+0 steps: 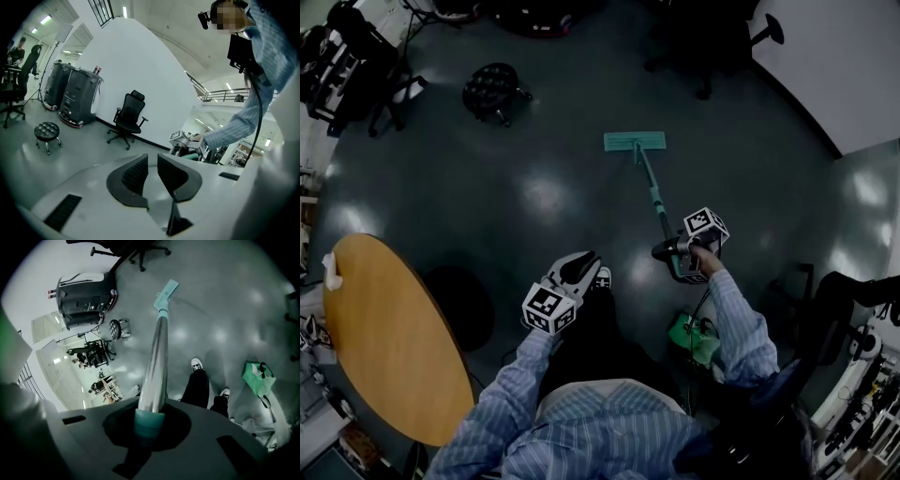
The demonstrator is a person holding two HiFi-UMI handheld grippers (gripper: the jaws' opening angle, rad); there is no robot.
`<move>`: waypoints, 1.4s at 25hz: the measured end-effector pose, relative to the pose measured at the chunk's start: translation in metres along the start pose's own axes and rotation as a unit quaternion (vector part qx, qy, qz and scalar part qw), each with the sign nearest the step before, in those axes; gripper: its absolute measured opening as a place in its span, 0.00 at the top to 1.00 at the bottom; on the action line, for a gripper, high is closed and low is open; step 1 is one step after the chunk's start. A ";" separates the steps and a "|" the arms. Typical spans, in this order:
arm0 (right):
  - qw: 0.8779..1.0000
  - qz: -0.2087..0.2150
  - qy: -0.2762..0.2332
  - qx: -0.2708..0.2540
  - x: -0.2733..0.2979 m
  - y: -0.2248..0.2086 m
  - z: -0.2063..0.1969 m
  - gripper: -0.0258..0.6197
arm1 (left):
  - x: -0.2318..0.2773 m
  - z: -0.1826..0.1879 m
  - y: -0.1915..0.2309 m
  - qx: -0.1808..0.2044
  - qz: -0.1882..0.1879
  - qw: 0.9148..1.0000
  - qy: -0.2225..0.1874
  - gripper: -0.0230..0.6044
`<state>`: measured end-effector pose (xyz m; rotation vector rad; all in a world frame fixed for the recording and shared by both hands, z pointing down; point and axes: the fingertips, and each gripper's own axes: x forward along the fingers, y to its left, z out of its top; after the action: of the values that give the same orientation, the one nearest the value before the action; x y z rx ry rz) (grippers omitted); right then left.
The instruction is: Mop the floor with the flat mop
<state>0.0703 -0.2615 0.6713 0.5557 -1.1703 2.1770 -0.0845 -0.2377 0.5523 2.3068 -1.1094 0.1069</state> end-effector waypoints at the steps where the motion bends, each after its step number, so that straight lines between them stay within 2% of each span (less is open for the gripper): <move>1: 1.000 -0.002 -0.002 -0.002 -0.001 0.007 0.011 0.94 | 0.000 0.000 0.001 -0.002 -0.002 1.000 0.001 0.86; 4: 1.000 -0.006 -0.006 -0.008 -0.002 0.031 0.052 0.94 | 0.006 -0.002 0.009 -0.006 -0.004 1.000 0.008 0.86; 9: 0.999 -0.030 -0.012 -0.023 0.002 0.056 0.142 0.95 | 0.022 -0.006 0.037 -0.019 0.006 1.000 0.011 0.86; 14: 0.997 -0.066 -0.018 -0.030 0.009 0.093 0.200 0.95 | 0.011 -0.016 0.062 -0.045 0.037 0.998 0.010 0.86; 21: 0.996 -0.064 -0.057 -0.015 0.018 0.137 0.267 0.95 | -0.007 -0.040 0.094 -0.067 0.067 0.995 0.021 0.86; 24: 0.994 -0.081 -0.067 -0.020 0.022 0.145 0.277 0.95 | -0.013 -0.040 0.108 -0.074 0.083 0.994 0.012 0.86; 27: 0.994 -0.084 -0.066 -0.020 0.025 0.145 0.269 0.95 | -0.017 -0.035 0.114 -0.077 0.094 0.993 0.002 0.86; 35: 0.994 -0.099 -0.048 -0.022 0.023 0.109 0.209 0.95 | -0.028 -0.028 0.099 -0.065 0.093 0.993 -0.012 0.86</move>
<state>-0.0037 -0.4783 0.7297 0.7332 -1.1573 1.9715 -0.1708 -0.2526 0.6124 2.0926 -1.3034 0.0748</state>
